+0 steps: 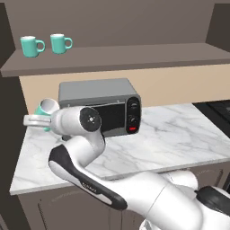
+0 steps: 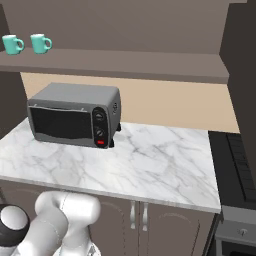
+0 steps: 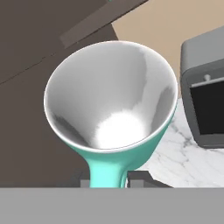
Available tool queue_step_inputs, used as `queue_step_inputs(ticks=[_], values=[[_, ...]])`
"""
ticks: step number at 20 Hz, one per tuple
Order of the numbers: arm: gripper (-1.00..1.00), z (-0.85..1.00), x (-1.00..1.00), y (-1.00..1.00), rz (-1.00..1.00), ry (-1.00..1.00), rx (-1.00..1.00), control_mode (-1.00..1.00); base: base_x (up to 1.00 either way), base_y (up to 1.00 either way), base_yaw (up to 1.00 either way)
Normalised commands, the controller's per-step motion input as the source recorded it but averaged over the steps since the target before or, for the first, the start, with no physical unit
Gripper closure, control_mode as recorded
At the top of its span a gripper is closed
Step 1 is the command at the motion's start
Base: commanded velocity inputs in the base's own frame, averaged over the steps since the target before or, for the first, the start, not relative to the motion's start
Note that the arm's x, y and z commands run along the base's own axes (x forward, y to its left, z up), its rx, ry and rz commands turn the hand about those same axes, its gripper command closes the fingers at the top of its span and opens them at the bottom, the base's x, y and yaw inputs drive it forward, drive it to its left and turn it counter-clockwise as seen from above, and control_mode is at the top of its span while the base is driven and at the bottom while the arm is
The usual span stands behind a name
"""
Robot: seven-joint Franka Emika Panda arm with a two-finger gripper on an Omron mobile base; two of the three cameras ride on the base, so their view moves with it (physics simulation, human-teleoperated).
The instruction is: Pick the mug on the counter and place it in the cabinet with the handle facing the right, like the mugs already inside.
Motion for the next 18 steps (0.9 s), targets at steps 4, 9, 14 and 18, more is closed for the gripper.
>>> queue_step_inputs(ticks=[4,9,14,18], values=[[1.0,0.29,-0.43,-0.14,0.08,0.0,0.0,-1.0,0.0,0.0,0.0],[1.0,0.27,-0.38,-0.16,0.09,0.0,0.0,-1.0,0.0,0.0,0.0],[1.0,0.29,-0.22,-0.25,0.11,0.0,-0.01,-1.0,0.0,0.0,0.0],[1.0,0.42,-0.2,-0.26,0.12,0.0,-0.05,-1.0,0.0,0.0,0.0]])
